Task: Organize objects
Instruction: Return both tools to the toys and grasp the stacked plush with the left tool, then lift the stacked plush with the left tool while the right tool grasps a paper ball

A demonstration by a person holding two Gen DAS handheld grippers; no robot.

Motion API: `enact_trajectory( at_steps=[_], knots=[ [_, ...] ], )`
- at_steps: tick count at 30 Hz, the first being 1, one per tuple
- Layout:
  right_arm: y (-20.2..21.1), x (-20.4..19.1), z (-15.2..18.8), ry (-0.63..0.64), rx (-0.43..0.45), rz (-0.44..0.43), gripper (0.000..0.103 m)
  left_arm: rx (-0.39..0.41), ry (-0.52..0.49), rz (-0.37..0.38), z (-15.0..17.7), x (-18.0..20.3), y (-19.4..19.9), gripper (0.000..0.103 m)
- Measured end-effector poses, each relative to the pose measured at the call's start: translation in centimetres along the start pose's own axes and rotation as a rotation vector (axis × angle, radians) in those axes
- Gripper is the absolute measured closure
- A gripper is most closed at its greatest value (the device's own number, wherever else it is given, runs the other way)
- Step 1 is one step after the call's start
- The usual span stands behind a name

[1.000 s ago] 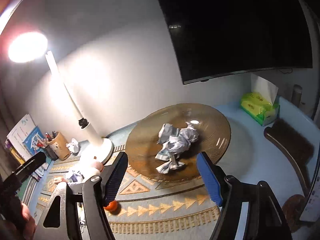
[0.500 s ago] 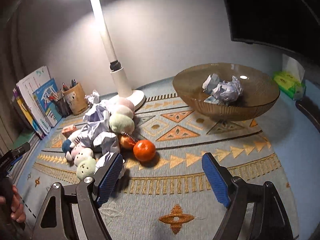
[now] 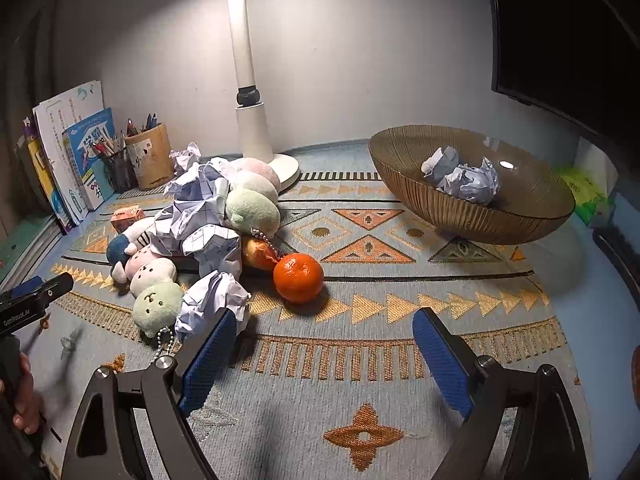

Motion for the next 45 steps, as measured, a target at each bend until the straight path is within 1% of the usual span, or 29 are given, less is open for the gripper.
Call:
enact_trajectory(
  at_steps=[1,3,4,5,6,7,8,9,10,13,16,18,19,20,23,24,25,26,27,29,30,31,34,36,38,41,42,43,45],
  knots=[
    [0.0,-0.1,0.0,0.005,-0.004,-0.003,0.014,-0.008,0.018,0.028,-0.1,0.6,0.0,0.001],
    [-0.4,-0.4,-0.2,0.017,-0.038,-0.045,0.014,-0.038,0.070,0.142,-0.4,2.1,-0.1,0.001],
    [-0.8,-0.7,-0.3,0.013,-0.091,-0.108,0.014,-0.060,0.093,0.214,-0.5,3.1,-0.4,0.001],
    [-1.3,-1.1,-0.4,-0.010,-0.161,-0.195,0.014,-0.089,0.116,0.278,-0.6,3.9,-1.0,0.001],
    [-1.7,-1.5,-0.6,-0.035,-0.218,-0.257,0.014,-0.119,0.141,0.319,-0.8,4.7,-1.7,0.001],
    [-2.0,-2.3,-0.8,-0.038,-0.252,-0.275,0.015,-0.139,0.163,0.337,-0.7,5.3,-2.3,0.003],
    [-2.1,-3.0,-1.0,-0.022,-0.262,-0.268,0.018,-0.152,0.178,0.346,-0.6,5.7,-2.9,0.005],
    [-2.0,-3.6,-1.3,-0.006,-0.247,-0.268,0.022,-0.159,0.183,0.344,-0.6,6.0,-3.3,0.010],
    [-1.9,-4.2,-1.5,0.007,-0.221,-0.273,0.023,-0.157,0.196,0.336,-0.5,6.0,-3.5,0.014],
    [-2.3,-5.2,-2.1,0.052,-0.196,-0.208,0.028,-0.156,0.224,0.306,-0.4,5.7,-3.9,0.014],
    [-3.6,-5.5,-2.3,0.053,-0.204,-0.224,0.045,-0.161,0.234,0.298,-0.4,5.9,-4.3,0.014],
    [-4.2,-5.9,-2.2,0.068,-0.213,-0.236,0.061,-0.180,0.228,0.287,-0.4,6.4,-4.9,0.014],
    [-4.1,-5.7,-2.2,0.061,-0.212,-0.270,0.063,-0.188,0.228,0.279,-0.5,6.7,-5.3,0.014],
    [-3.9,-5.3,-2.1,0.050,-0.205,-0.274,0.063,-0.193,0.229,0.266,-0.7,7.0,-5.7,0.014],
    [-2.8,-3.5,-2.0,0.053,-0.149,-0.178,0.063,-0.210,0.250,0.222,-1.0,7.6,-7.3,0.017],
    [-2.6,-2.9,-1.9,0.054,-0.143,-0.171,0.063,-0.194,0.234,0.185,-1.2,7.9,-7.5,0.021],
    [-2.5,-2.4,-1.8,0.049,-0.136,-0.179,0.063,-0.192,0.214,0.164,-1.3,8.3,-7.8,0.031],
    [-2.3,-2.0,-1.7,0.044,-0.128,-0.193,0.063,-0.195,0.189,0.156,-1.4,8.7,-8.1,0.033],
    [-2.3,-1.9,-1.4,0.042,-0.125,-0.205,0.063,-0.194,0.168,0.168,-1.5,9.0,-8.2,0.050],
    [-2.6,-2.0,-0.8,0.041,-0.137,-0.227,0.063,-0.200,0.124,0.197,-1.5,9.3,-7.8,0.054],
    [-2.6,-2.2,-0.8,0.053,-0.143,-0.225,0.063,-0.197,0.093,0.218,-1.4,9.3,-7.2,0.060],
    [-2.2,-2.3,-0.9,0.059,-0.125,-0.224,0.063,-0.196,0.059,0.248,-1.3,9.2,-6.6,0.063],
    [-1.2,-2.3,-0.7,0.061,-0.102,-0.274,0.063,-0.216,-0.044,0.417,-0.6,8.9,-3.9,0.063],
    [-0.4,-2.1,-0.6,0.057,-0.099,-0.299,0.063,-0.251,-0.128,0.475,0.2,8.8,-2.1,0.063],
    [0.5,-1.8,-0.5,0.055,-0.092,-0.315,0.063,-0.302,-0.190,0.509,1.2,8.4,-0.9,0.063],
    [1.3,-1.6,-0.3,0.075,-0.080,-0.300,0.062,-0.377,-0.214,0.541,2.7,7.7,-0.8,0.060],
    [1.3,-1.7,-0.1,0.086,-0.084,-0.290,0.062,-0.396,-0.211,0.522,3.0,7.5,-1.2,0.055],
    [1.1,-1.8,0.1,0.093,-0.092,-0.279,0.062,-0.394,-0.202,0.507,3.1,7.2,-1.3,0.051],
    [0.7,-1.9,0.6,0.090,-0.114,-0.271,0.062,-0.386,-0.158,0.494,3.0,6.7,-1.3,0.047]
  ],
)
Point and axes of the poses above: each gripper's, at about its wrist camera, not at the fingertips, and y roughly against the way its jaws point, x to its right, z to its underside, the point moved 1 cm from there along -y, roughly the way its jaws point, and after that the axes turned 14 degrees about z, right-handed, at the moved point
